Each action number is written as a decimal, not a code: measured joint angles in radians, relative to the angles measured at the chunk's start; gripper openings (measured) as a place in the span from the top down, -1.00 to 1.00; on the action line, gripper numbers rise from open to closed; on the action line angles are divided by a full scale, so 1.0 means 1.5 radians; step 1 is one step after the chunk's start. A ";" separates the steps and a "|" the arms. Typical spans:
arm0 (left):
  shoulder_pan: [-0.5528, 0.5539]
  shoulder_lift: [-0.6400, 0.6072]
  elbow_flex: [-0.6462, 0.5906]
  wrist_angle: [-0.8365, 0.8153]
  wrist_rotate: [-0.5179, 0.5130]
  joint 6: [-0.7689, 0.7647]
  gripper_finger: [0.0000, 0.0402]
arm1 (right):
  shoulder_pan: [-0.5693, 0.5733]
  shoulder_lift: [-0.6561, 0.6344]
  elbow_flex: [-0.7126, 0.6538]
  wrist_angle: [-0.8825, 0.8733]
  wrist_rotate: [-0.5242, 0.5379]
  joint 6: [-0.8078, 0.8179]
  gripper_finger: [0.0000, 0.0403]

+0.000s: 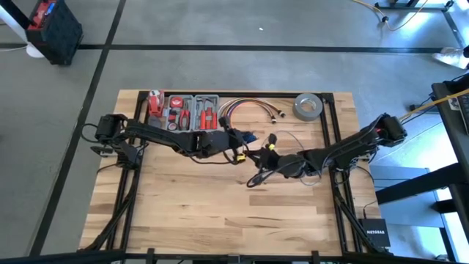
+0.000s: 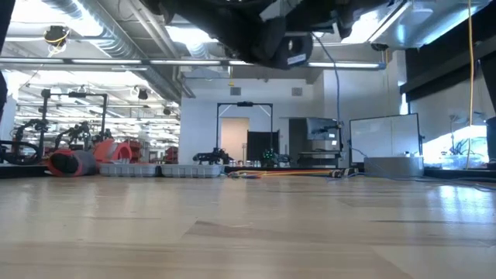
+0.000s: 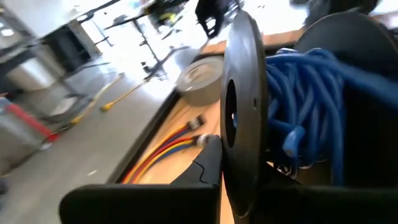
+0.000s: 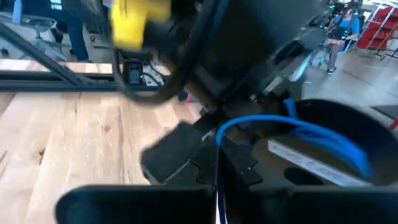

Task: Coil cords
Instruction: Coil the blue wire onto the black spool

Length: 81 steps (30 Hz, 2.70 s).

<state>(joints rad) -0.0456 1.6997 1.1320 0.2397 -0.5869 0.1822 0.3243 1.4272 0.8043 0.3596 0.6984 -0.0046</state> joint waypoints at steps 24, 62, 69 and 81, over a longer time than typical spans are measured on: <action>-0.056 -0.069 -0.001 -0.037 0.062 0.015 1.00 | -0.011 0.019 0.001 -0.091 0.051 -0.029 0.97; -0.061 -0.084 -0.001 -0.176 0.057 0.097 1.00 | 0.043 -0.093 0.000 -0.416 -0.194 0.181 0.15; -0.061 -0.084 -0.001 -0.172 0.057 0.102 1.00 | -0.027 0.010 -0.016 -0.394 -0.172 0.122 0.14; -0.061 -0.083 -0.001 -0.173 0.056 0.108 1.00 | -0.126 0.172 -0.019 -0.265 -0.294 0.007 0.14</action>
<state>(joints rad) -0.1368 1.5745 1.1313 -0.0200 -0.5030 0.3439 0.1349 1.6849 0.7761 -0.0379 0.2573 0.0064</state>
